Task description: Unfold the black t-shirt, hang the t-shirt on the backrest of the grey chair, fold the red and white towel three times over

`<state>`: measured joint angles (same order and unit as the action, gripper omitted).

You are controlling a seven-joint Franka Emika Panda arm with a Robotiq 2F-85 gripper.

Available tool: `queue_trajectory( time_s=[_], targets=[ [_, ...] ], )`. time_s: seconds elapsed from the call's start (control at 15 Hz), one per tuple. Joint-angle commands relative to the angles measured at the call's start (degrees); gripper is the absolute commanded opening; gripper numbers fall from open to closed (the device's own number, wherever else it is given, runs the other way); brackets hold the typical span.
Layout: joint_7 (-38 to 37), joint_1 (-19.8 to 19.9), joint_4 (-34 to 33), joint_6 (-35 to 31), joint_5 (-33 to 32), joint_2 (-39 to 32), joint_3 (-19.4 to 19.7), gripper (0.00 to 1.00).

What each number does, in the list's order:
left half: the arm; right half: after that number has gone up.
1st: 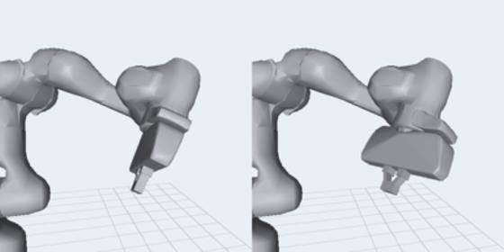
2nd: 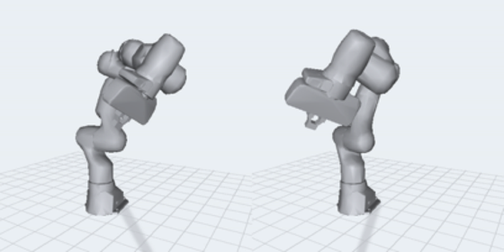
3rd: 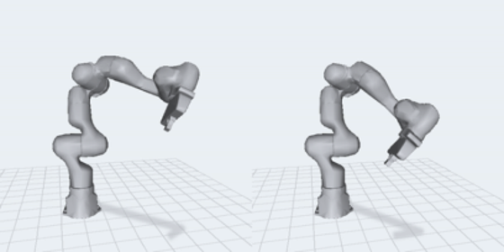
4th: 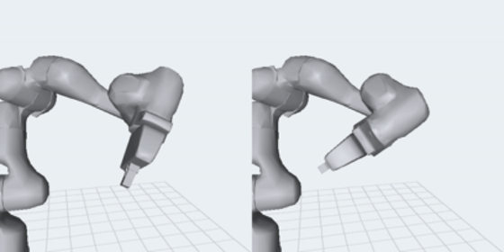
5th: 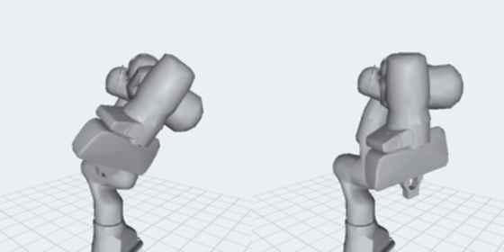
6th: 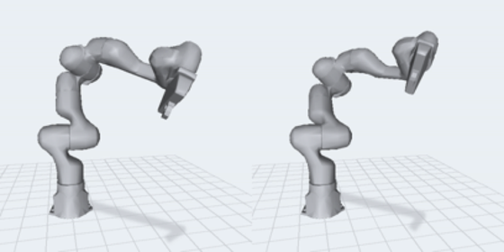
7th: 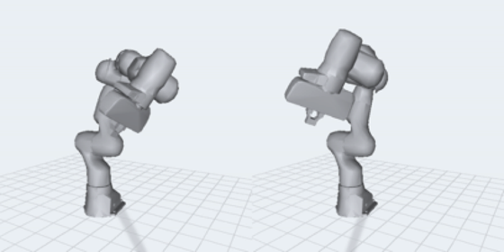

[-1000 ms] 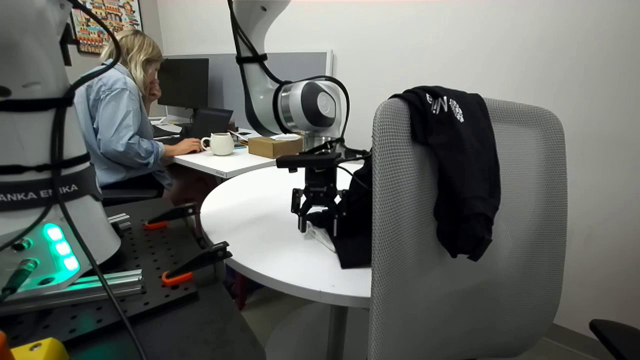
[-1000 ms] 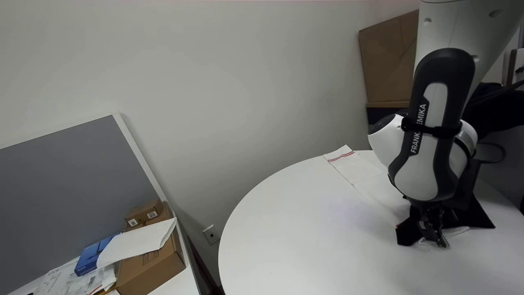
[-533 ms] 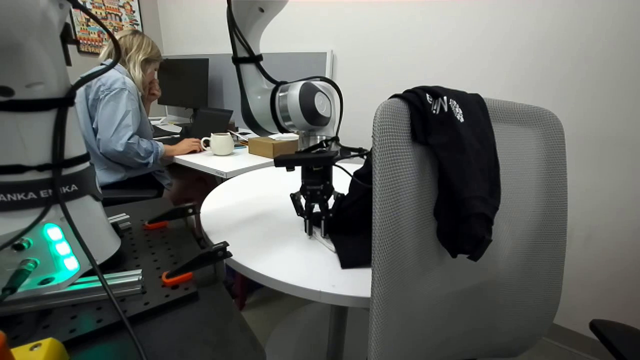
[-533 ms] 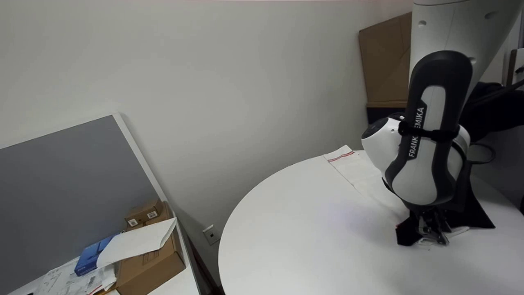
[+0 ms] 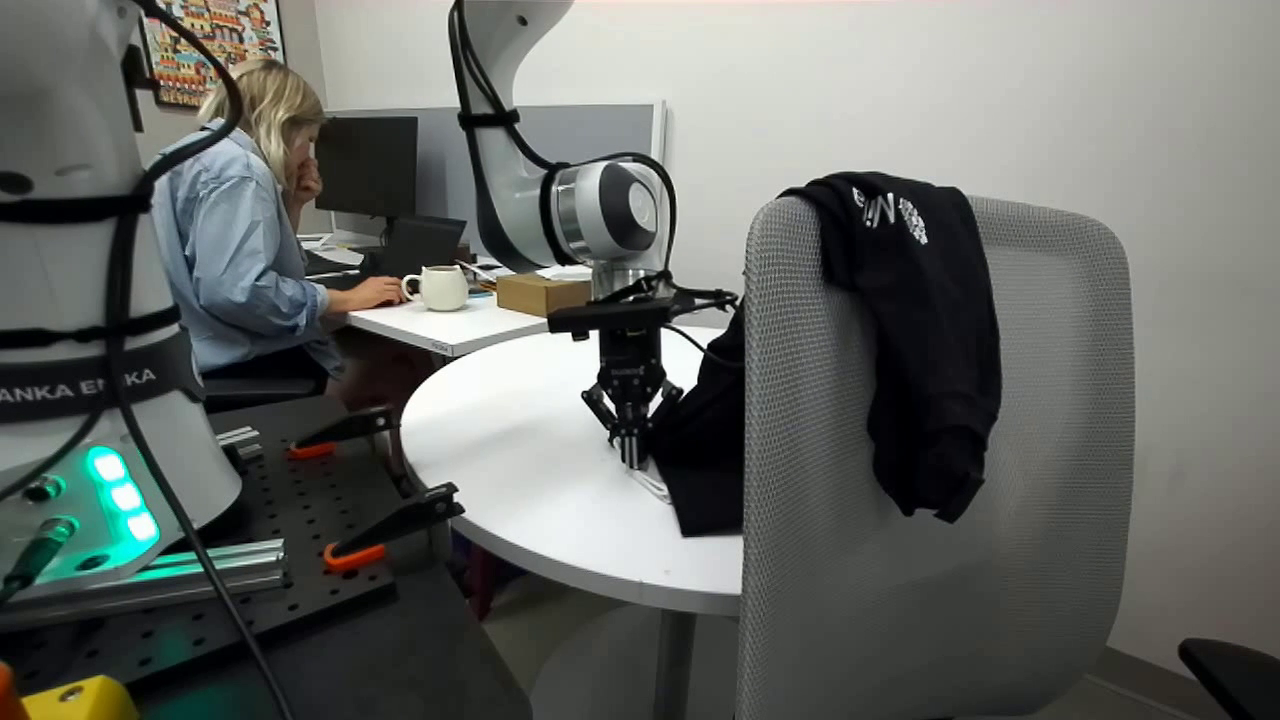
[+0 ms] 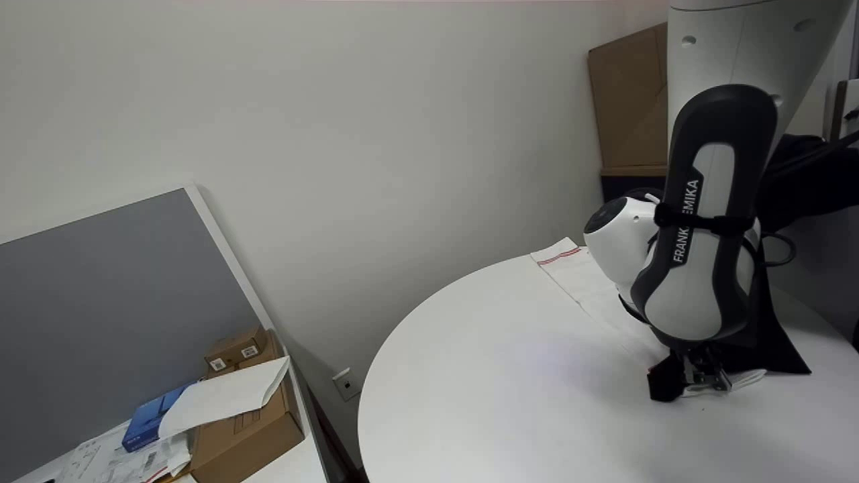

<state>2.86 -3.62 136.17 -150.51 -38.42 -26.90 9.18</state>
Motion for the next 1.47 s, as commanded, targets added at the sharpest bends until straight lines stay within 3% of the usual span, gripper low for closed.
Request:
queue_trajectory(
  time_s=[0.0,0.33,0.93,1.4],
  targets=[
    [-0.60,0.04,1.61,-0.87,-0.47,1.52,-1.13,0.01],
    [4.38,1.11,6.23,-0.61,6.10,5.88,-8.27,0.01],
    [13.64,-0.76,11.16,0.65,27.60,14.42,-22.70,0.01],
    [13.69,-4.51,11.33,3.12,34.23,18.43,-26.77,0.01]
  ],
)
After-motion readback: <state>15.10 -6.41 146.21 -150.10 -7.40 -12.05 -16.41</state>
